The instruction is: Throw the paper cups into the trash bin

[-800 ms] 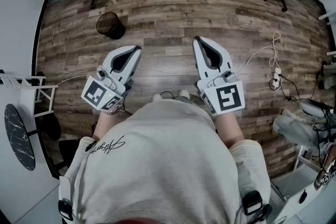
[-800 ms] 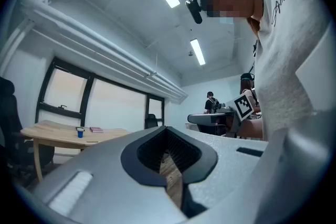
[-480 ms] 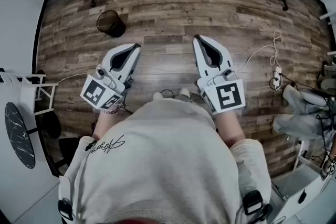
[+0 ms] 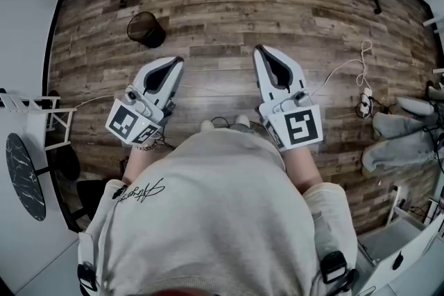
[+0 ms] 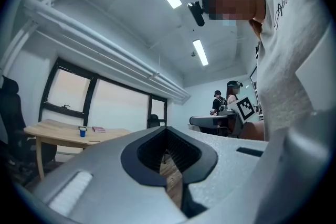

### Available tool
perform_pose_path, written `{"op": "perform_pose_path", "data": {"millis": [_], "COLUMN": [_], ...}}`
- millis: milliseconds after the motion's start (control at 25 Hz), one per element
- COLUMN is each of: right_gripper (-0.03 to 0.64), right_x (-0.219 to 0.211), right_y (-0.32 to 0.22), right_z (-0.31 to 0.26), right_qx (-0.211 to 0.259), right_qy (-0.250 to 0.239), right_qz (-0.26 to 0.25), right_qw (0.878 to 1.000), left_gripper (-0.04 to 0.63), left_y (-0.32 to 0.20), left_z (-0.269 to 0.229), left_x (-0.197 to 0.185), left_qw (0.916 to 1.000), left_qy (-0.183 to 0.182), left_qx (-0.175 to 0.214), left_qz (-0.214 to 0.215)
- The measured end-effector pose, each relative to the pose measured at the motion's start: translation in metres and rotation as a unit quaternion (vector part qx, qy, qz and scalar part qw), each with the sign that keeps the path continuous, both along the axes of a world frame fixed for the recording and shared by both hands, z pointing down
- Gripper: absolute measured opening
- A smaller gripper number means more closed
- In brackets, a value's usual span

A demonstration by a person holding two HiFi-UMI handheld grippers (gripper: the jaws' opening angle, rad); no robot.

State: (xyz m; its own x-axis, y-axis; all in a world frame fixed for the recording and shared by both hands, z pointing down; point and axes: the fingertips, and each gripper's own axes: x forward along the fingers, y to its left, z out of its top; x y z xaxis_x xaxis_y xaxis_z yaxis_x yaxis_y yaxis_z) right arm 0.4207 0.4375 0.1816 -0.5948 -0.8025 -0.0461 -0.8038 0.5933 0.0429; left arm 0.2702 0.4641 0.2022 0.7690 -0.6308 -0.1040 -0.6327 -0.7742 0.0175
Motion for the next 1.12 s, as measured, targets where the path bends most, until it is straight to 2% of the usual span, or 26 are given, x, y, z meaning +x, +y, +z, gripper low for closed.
{"op": "perform_pose_path", "data": {"millis": [360, 800, 1120], "right_gripper": [0.009, 0.009, 0.009], "right_x": [0.027, 0.077, 0.084], "right_y": [-0.004, -0.005, -0.011], "right_z": [0.000, 0.009, 0.013], "right_qx": [0.002, -0.004, -0.004], "right_qy": [-0.009, 0.007, 0.007], "right_qz": [-0.006, -0.029, -0.051], "right_qw": [1.000, 1.000, 0.999], "left_gripper": [0.003, 0.003, 0.003], "left_y": [-0.004, -0.010, -0.011], "left_z": [0.000, 0.001, 0.007], "left_x": [0.020, 0.069, 0.082], "left_qw": [0.9999, 0.9993, 0.9989], "left_qy": [0.007, 0.018, 0.011], "left_qx": [-0.001, 0.002, -0.007], "left_qz": [-0.012, -0.033, -0.044]}}
